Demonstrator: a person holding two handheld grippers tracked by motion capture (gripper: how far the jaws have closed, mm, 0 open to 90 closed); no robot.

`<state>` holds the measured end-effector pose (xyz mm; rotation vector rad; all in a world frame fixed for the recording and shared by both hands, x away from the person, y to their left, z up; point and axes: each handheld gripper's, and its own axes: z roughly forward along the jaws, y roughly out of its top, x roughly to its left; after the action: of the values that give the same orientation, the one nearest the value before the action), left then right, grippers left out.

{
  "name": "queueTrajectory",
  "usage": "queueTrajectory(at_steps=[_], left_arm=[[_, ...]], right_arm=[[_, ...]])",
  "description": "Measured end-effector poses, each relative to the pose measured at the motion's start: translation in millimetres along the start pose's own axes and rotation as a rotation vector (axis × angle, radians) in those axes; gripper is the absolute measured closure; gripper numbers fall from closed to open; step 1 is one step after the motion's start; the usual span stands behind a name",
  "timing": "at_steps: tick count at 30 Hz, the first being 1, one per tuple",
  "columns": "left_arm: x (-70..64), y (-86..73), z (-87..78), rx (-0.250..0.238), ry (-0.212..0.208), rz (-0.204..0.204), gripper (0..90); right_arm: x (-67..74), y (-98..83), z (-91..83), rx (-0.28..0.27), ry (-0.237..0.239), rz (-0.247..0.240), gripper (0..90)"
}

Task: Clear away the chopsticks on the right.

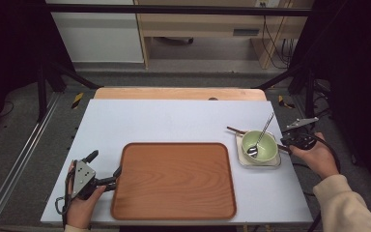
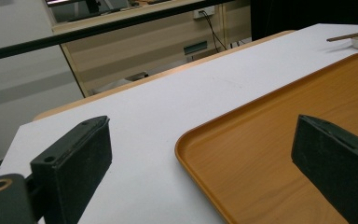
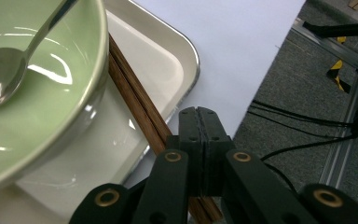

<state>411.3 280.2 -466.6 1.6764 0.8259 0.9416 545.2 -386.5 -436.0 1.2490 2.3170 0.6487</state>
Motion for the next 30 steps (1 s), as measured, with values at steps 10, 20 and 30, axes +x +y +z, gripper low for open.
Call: queueTrajectory(at_steps=[10,20,30], left_arm=[[-0.5,-0.2,0.5,0.005,0.001,0.002,4.4],[-0.4,-1.0,1.6,0.009,0.000,0.004,4.4],[-0.7,-1.1,1.9,0.011,0.001,0.005,4.5]], right_arm=[[-7.7,-10.0,-11.4,-0.003,0.017,0.004,72.0],[-10.7,-13.3,-6.3,0.023,0.019,0.003,70.2],[-8.3,-12.6,-7.7,0.026,0.036,-0.018,71.3]])
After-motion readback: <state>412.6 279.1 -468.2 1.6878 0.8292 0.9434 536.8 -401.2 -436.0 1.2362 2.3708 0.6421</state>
